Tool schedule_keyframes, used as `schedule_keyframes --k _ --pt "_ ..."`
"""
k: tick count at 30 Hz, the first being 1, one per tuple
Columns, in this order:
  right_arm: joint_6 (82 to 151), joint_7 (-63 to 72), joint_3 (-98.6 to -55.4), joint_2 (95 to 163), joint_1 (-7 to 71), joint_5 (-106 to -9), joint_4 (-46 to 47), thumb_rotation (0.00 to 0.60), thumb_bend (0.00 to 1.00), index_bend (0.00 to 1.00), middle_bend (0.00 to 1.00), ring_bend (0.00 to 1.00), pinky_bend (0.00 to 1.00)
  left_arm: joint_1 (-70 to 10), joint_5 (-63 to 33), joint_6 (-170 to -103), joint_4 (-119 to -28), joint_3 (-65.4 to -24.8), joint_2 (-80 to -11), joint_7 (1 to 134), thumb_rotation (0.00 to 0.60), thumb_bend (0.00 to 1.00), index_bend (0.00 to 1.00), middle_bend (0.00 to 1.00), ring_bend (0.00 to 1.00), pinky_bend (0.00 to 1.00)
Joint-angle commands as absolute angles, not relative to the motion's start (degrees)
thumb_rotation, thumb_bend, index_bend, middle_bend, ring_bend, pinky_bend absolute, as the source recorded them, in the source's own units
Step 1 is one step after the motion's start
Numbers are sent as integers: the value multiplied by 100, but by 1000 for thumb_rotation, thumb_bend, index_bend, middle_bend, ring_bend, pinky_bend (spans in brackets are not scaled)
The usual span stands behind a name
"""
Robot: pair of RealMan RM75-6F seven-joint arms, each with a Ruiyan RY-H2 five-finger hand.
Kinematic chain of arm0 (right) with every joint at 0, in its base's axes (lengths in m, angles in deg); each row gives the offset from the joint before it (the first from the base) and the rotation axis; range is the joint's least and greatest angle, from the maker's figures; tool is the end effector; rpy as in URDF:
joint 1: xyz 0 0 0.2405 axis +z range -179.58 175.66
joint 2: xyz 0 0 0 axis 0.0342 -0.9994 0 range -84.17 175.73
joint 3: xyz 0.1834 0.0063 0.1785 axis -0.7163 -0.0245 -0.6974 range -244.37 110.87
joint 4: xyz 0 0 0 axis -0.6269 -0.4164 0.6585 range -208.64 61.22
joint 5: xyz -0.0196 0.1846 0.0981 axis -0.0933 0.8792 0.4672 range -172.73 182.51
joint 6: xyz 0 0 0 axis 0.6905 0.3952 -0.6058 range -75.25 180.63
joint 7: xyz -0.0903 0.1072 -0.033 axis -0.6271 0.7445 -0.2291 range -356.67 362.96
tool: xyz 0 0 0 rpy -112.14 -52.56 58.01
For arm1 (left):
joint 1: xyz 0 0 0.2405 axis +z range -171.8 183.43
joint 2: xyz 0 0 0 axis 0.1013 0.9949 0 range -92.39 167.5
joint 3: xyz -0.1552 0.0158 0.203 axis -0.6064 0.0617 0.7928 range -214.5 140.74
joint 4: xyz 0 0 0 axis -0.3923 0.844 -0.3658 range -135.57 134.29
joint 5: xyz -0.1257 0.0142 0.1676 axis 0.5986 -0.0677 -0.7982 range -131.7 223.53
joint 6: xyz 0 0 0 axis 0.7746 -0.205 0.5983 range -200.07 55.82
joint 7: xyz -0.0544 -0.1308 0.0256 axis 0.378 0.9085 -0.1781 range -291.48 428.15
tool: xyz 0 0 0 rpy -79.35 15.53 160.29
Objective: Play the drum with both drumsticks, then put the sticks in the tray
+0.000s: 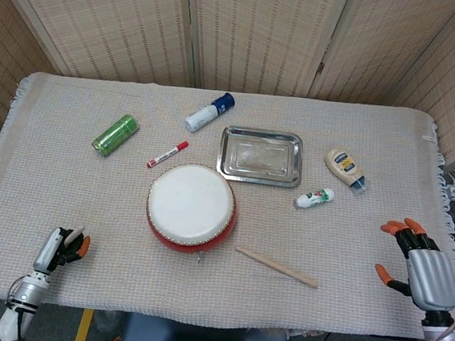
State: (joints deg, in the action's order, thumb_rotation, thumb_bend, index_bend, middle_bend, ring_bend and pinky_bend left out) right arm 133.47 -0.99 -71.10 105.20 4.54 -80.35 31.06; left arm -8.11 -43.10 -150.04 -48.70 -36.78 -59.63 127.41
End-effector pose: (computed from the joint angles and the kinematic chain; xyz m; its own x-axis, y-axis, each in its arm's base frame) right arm -0.2696 -0.1903 0.1596 0.3378 -0.0536 0.9397 -0.9408 -0.0497 0.3354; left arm -0.3475 0.2308 0.0124 -0.3845 0.1926 0.9028 0.9170 -0.0327 0.3975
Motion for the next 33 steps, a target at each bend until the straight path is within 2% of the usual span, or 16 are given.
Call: schedule_keyframes --k 1,5,12,18,24,29,33 --pt "12691 -241 -7048 10639 771 -7757 3283 600 163 350 227 152 329 -932 -4504 -15455 -5167 -3806 -5504 11462 600 646 1000 1000 1000 1000" --pt "12027 -402 -7048 10948 1149 -7557 3285 600 165 366 228 154 330 -1013 -4597 -15650 -5704 -3891 -5072 10629 600 646 1000 1000 1000 1000" --pt "11155 -832 -7081 11987 1757 -7095 2891 600 197 407 229 130 326 -1064 -4661 -15847 -6465 -3989 -4580 9647 600 642 996 1000 1000 1000" --pt "10977 -1238 -7196 12972 2108 -6841 2211 600 224 407 228 79 292 -1048 -4688 -15816 -6736 -3916 -4385 9367 600 637 992 1000 1000 1000" --pt "10830 -1512 -7208 13633 2398 -6785 1531 600 272 408 228 24 238 -1017 -4666 -15801 -6841 -3880 -4303 9218 600 632 990 1000 1000 1000" --pt "10687 -1556 -7233 13978 2582 -6700 1173 600 324 436 228 19 230 -1013 -4669 -15752 -6870 -3834 -4276 9198 600 627 990 1000 1000 1000" --pt "10691 -1518 -7248 14082 2664 -6734 1140 600 328 444 228 19 230 -1004 -4656 -15742 -6856 -3821 -4271 9230 600 627 989 1000 1000 1000"
